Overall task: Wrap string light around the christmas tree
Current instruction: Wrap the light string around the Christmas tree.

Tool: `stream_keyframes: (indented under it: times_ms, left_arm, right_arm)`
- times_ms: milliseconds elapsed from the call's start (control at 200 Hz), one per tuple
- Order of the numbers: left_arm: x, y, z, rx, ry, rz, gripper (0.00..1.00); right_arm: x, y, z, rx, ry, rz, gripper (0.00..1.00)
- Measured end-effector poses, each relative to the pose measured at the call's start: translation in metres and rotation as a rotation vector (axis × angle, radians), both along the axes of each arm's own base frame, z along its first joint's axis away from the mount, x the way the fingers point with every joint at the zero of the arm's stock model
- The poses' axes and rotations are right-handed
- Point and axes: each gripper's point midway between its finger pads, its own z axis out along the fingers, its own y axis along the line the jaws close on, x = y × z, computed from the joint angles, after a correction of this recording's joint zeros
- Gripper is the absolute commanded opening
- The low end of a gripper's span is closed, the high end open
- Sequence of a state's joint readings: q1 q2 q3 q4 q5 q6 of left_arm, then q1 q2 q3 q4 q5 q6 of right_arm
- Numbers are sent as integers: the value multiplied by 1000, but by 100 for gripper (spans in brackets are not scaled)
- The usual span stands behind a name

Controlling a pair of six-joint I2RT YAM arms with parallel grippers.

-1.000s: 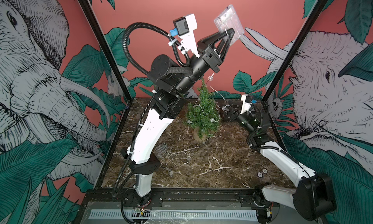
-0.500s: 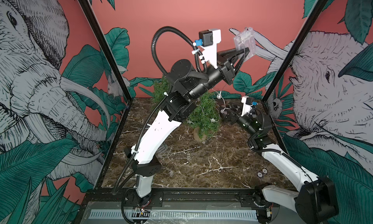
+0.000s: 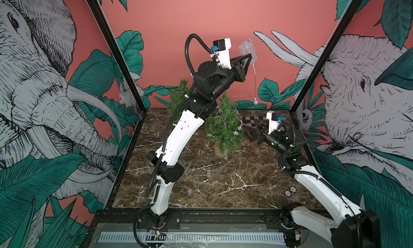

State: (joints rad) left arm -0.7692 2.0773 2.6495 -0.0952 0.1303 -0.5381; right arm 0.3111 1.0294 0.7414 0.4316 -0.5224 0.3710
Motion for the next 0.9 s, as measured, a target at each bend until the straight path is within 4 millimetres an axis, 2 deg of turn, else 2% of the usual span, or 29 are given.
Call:
stream_keyframes:
  times_ms: [225, 320, 385, 470, 565, 660, 750, 900]
  left_arm:
    - [4, -7, -2, -40, 24, -27, 0]
    - [-1, -6, 5, -78, 22, -57, 0]
    - [-5, -6, 12, -113, 18, -91, 0]
    - [-12, -8, 20, -149, 10, -136, 0]
    - [-18, -9, 23, -166, 9, -167, 0]
    - [-27, -15, 25, -170, 6, -204, 0]
    - [-37, -22, 25, -166, 0, -240, 0]
    - [-46, -28, 26, -161, -4, -267, 0]
  right_arm:
    - [3, -33, -48, -166, 101, -197, 99]
    - [-5, -41, -56, -179, 83, -224, 99]
    - [-12, -42, -53, -158, 50, -223, 99]
    - [-17, -42, -36, -92, 1, -218, 99]
    - [-17, -37, -4, 22, -65, -189, 98]
    - [-7, -27, 31, 133, -129, -140, 99]
    - [10, -11, 56, 206, -163, -89, 99]
    - [26, 30, 85, 245, -218, 9, 99]
